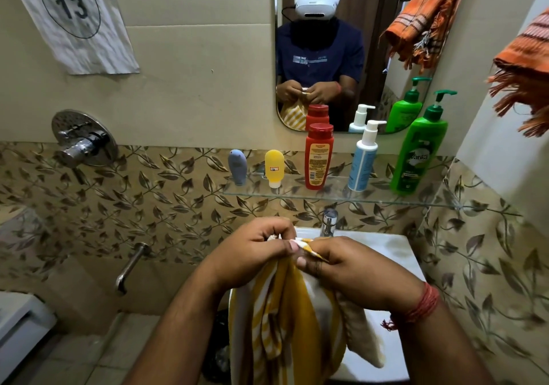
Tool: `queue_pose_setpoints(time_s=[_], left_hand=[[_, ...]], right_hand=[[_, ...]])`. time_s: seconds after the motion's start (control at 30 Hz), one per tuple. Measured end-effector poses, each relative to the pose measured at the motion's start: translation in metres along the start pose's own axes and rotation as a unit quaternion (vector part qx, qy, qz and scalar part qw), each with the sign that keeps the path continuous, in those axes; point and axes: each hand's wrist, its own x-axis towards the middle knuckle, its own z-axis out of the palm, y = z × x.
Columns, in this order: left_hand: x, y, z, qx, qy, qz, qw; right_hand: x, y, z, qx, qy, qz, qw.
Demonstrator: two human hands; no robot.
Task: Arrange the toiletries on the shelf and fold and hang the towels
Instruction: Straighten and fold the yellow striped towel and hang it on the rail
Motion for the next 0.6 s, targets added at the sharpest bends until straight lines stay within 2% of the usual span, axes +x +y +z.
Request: queue_pose_setpoints(time_s=[0.1, 0.2, 0.4, 0.6], left_hand=[[0.001, -0.003, -0.004, -0.005, 0.078, 0.002, 0.997], [-0.001, -0.005, -0.013, -0.060, 0.169, -0.002, 0.984], [0.000, -0.001, -0.026, -0.206, 0.360, 0.030, 0.909], [-0.001, -0.007, -0.037, -0.228, 0.469, 0.045, 0.852]], right_hand=[[0.000, 0.016, -0.003, -0.006, -0.004, 0.047, 0.999], [-0.005, 0.043, -0.005, -0.024, -0.013, 0.106, 0.994], [-0.023, 0.086, -0.005, -0.074, -0.041, 0.216, 0.973], [-0.038, 0.098, -0.019, -0.059, 0.008, 0.239, 0.969]])
